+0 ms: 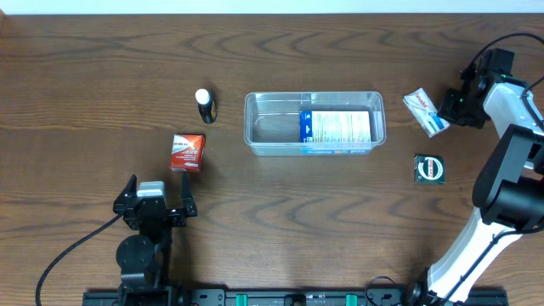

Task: Pack container

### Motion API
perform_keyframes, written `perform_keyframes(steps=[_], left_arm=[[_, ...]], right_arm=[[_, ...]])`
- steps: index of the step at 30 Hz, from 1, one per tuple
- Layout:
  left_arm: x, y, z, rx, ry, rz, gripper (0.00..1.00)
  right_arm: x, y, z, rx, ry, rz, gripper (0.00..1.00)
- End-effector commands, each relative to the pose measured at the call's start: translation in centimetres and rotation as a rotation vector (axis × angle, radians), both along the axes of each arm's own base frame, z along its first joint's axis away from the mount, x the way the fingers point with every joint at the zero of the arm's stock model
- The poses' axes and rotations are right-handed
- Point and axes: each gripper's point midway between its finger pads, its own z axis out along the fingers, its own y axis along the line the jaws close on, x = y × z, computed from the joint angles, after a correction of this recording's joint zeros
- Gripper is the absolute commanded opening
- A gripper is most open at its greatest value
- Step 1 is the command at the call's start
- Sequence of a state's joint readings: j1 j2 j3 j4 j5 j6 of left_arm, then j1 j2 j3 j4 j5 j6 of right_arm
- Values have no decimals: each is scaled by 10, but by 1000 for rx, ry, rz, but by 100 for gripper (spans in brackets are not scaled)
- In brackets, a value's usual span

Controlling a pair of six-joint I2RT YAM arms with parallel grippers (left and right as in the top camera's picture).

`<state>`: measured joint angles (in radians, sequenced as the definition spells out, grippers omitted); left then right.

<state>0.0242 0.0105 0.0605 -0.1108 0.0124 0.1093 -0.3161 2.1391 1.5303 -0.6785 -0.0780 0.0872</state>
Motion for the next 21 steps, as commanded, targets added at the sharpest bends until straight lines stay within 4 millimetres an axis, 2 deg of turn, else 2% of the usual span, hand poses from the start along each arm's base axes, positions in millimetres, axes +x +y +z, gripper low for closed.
perform_keyframes(steps=[1, 8, 15, 21], left_arm=[[0, -2, -17, 8, 39, -10, 98], [0, -2, -17, 8, 39, -10, 98], [0, -2, -17, 8, 38, -10, 98], [0, -2, -17, 8, 39, -10, 98]], right_arm=[[-2, -1, -2, 23, 8, -17, 1], [-7, 8, -3, 71, 25, -7, 1], [-13, 4, -5, 62, 46, -18, 1], [-15, 10, -5, 99, 52, -12, 1]])
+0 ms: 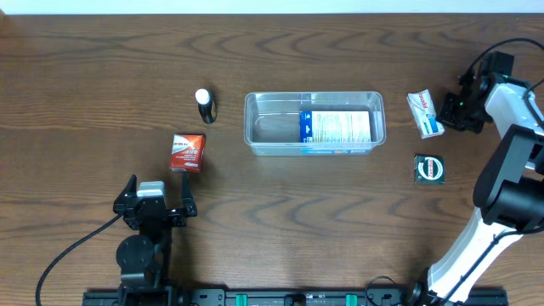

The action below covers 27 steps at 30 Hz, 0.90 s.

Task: Pack container

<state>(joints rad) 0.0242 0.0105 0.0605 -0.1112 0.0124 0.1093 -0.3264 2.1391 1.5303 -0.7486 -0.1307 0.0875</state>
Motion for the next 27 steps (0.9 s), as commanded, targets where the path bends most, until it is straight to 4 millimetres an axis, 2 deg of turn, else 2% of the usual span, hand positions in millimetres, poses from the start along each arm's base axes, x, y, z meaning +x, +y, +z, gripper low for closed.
perform_keyframes(steps=[1, 21, 27], left_arm=[[0, -2, -17, 8, 38, -10, 98], [0, -2, -17, 8, 38, -10, 98], [0, -2, -17, 8, 38, -10, 98]], right_arm=[[-2, 1, -2, 29, 5, -15, 1], [-10, 12, -2, 86, 36, -7, 1], [-15, -4, -4, -1, 64, -24, 1]])
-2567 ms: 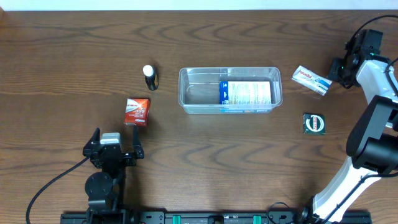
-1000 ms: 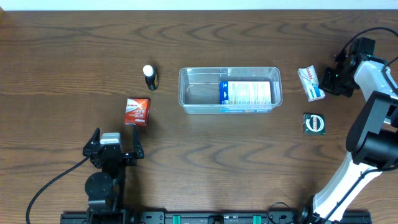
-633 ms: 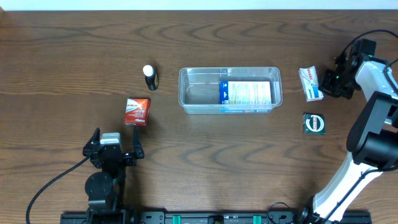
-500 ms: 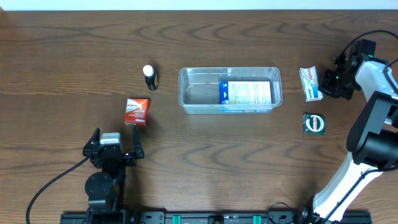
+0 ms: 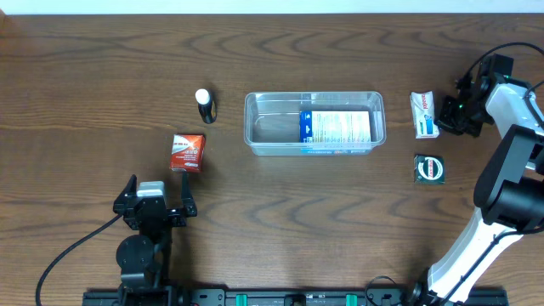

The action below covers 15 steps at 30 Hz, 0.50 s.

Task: Pack container

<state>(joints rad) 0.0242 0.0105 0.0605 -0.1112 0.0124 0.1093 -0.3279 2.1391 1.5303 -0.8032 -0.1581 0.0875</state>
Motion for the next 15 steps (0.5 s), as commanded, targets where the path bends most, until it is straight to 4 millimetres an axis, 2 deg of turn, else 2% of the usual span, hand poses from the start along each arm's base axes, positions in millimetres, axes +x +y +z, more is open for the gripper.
perform_keyframes(steps=[1, 4, 6, 11, 15], left_arm=[[0, -2, -17, 8, 38, -10, 98], [0, -2, -17, 8, 38, -10, 98], [0, -2, -17, 8, 38, -10, 98], [0, -2, -17, 8, 38, -10, 98], [0, -2, -17, 8, 38, -10, 98]], right_arm=[[-4, -16, -2, -67, 24, -22, 1], [-4, -27, 3, -134, 36, -15, 1], [-1, -31, 15, -149, 32, -18, 1], [17, -21, 62, -90, -53, -4, 2], [22, -13, 91, -72, -98, 67, 3]])
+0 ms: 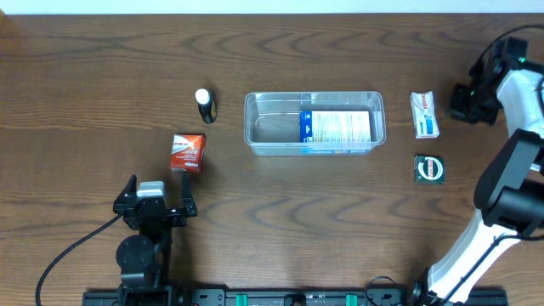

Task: Pack container

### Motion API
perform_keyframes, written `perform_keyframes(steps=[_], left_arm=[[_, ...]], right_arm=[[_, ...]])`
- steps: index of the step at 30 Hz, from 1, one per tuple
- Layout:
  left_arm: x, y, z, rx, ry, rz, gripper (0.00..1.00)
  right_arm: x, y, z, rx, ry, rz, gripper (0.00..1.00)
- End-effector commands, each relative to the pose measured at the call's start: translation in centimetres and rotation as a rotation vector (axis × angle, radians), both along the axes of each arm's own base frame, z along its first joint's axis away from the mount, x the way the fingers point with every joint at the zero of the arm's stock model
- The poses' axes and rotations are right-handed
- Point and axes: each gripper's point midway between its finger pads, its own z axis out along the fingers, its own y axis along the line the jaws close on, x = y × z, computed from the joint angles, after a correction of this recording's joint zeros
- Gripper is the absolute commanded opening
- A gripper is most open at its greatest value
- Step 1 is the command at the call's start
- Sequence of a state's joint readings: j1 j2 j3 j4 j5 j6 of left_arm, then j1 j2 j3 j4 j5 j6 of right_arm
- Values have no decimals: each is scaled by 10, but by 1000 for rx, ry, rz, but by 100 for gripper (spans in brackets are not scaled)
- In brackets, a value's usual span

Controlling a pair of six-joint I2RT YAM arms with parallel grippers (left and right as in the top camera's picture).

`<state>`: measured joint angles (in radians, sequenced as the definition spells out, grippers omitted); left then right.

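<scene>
A clear plastic container (255, 127) stands at the table's middle with a blue and white packet (337, 127) lying in its right half. Just right of it lies a white packet with red print (424, 115), long side running front to back. My right gripper (469, 102) hovers a little to the right of that packet, apart from it; its jaws are too dark to read. My left gripper (158, 197) rests near the front left with its fingers spread and nothing between them.
A dark square packet with a green ring (429, 169) lies in front of the white packet. A red box (187, 151) and a small black bottle with a white cap (204, 105) sit left of the container.
My right gripper has drawn back to the right and slightly away from me, leaving a gap to the white packet. The packet lies as it did. The left arm is unchanged.
The white packet first lay tilted right of the container with my right gripper against its right end. At the following moments it stood less tilted, then straight, the gripper still beside it. Now the gripper is clear of it. Nothing else moved.
</scene>
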<state>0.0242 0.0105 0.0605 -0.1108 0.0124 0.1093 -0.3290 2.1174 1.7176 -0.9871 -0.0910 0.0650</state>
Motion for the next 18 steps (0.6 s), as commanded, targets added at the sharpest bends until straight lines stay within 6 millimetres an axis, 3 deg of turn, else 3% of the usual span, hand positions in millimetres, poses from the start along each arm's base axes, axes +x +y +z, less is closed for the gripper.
perform_keyframes(steps=[1, 3, 7, 14, 18], left_arm=[[0, -2, -17, 8, 39, -10, 98], [0, -2, -17, 8, 38, -10, 98], [0, -2, -17, 8, 39, -10, 98], [0, -2, -17, 8, 38, -10, 98], [0, -2, -17, 8, 39, -10, 98]], right_arm=[[11, 5, 40, 2, -93, 82, 5], [11, 7, 40, -2, -89, 116, 19], [13, 24, 38, 36, -103, 208, 27], [19, 55, 37, 1, -97, 347, 68], [21, 65, 35, -58, -74, 380, 74]])
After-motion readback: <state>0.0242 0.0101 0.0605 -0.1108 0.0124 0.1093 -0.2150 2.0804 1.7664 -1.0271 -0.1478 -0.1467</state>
